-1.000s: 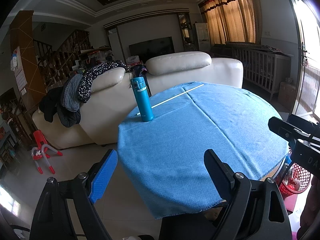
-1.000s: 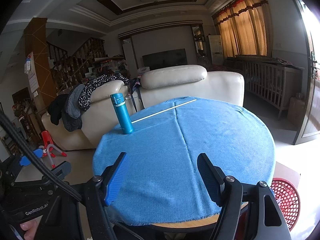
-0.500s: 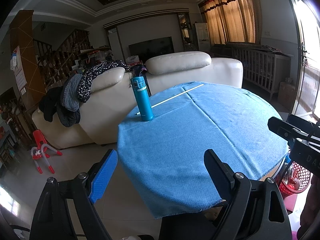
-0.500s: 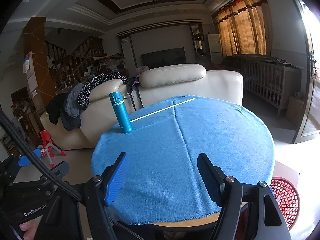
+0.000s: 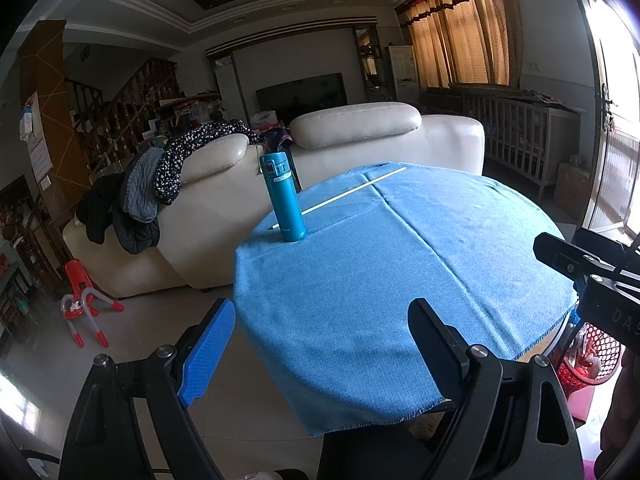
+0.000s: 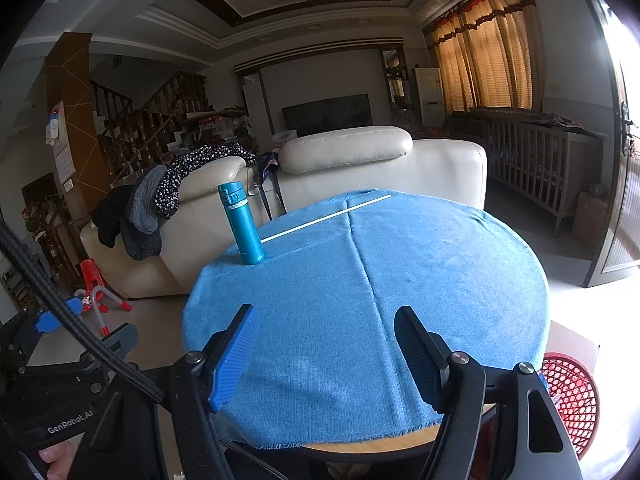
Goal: Collect trash
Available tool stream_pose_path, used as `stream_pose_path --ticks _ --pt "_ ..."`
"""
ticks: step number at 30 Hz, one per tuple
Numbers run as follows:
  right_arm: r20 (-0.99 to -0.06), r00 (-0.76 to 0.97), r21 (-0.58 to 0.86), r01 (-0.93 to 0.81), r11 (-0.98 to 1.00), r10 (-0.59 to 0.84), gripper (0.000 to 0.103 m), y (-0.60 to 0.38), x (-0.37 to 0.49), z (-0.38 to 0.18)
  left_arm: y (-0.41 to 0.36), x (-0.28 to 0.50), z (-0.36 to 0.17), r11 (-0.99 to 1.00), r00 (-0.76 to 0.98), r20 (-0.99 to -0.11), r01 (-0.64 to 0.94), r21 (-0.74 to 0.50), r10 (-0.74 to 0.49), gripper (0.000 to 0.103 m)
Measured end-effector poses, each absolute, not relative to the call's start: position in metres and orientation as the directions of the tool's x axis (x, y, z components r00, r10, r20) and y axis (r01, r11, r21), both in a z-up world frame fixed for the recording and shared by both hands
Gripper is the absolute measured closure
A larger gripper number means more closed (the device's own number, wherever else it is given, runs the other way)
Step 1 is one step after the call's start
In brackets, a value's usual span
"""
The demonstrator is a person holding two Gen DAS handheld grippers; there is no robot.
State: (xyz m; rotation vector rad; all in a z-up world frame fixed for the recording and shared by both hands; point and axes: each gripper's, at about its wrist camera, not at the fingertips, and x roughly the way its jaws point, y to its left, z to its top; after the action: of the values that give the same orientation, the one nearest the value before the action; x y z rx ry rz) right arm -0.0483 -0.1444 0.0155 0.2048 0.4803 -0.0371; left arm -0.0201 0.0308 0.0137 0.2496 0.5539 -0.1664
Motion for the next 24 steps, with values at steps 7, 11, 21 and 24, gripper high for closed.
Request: stream_pose_path --ticks 7,11,21,24 --pt "-0.463 0.886 0.186 0.083 0.979 0.013 0.029 -0.1446 -0.0483 0.0158 0.0305 -0.0203 0.0129 0.956 0.838 -0.538 0.224 0.187 -0.090 0.014" --pt "-0.463 0.886 0.187 0.083 0.979 0.013 0.029 -0.1447 -0.0482 0.0159 0.0305 -0.0197 0.0128 0.956 0.838 -0.539 0.224 0.188 -0.090 0.014" --pt "-0.475 0.880 0.182 0.087 0.979 0.011 0.029 -0.1448 -0.0445 0.0105 0.0269 -0.0151 0.0111 0.956 0.835 -0.542 0.229 0.183 -0.096 0.014" --pt "-0.481 0.876 0.176 0.092 0.980 0.004 0.029 -0.1479 -0.0412 0.0098 0.0250 -0.0111 0.0119 0.957 0.833 -0.544 0.231 0.174 -0.102 0.014"
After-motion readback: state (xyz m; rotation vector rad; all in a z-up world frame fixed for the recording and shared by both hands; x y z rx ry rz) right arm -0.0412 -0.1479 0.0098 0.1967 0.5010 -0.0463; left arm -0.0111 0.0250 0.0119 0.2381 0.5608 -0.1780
